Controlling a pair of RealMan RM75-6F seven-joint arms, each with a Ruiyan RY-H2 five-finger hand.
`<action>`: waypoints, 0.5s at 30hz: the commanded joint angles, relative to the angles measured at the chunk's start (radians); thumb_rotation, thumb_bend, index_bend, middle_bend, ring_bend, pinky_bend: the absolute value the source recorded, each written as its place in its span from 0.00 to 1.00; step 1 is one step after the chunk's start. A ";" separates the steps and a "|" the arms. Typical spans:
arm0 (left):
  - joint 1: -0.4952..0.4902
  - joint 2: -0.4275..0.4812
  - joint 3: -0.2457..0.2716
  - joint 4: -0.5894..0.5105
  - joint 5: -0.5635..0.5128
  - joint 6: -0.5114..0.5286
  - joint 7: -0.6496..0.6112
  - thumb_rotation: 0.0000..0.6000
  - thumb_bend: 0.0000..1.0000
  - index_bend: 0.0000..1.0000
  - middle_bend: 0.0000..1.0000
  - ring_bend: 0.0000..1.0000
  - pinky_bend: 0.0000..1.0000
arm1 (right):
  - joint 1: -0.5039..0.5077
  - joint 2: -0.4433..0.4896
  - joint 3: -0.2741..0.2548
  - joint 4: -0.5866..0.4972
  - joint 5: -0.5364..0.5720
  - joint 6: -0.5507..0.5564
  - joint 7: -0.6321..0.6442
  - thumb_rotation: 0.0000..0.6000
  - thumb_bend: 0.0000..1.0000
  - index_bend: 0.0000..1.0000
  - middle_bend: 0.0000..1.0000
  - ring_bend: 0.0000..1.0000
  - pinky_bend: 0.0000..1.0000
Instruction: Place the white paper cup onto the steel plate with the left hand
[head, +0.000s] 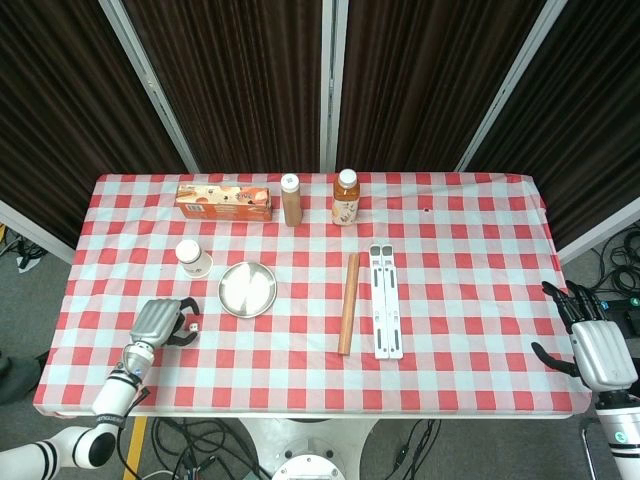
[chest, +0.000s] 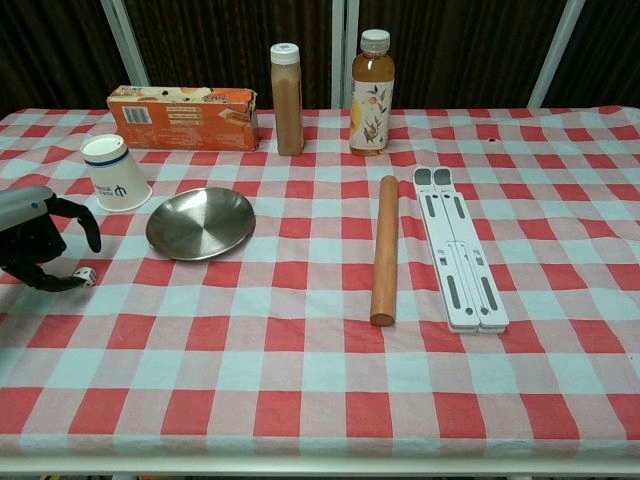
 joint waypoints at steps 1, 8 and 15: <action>-0.003 -0.005 0.004 0.008 -0.014 -0.009 0.014 1.00 0.27 0.44 0.94 0.89 0.86 | 0.000 -0.001 -0.001 0.001 -0.001 -0.001 0.002 1.00 0.15 0.04 0.18 0.00 0.07; -0.004 -0.006 0.009 0.010 -0.033 -0.018 0.009 1.00 0.31 0.45 0.94 0.89 0.86 | 0.001 -0.003 -0.002 0.006 0.000 -0.003 0.006 1.00 0.15 0.04 0.18 0.00 0.07; -0.009 -0.009 0.015 0.021 -0.038 -0.031 0.002 1.00 0.33 0.47 0.94 0.89 0.86 | -0.001 -0.004 -0.002 0.007 0.001 -0.001 0.007 1.00 0.15 0.04 0.18 0.00 0.07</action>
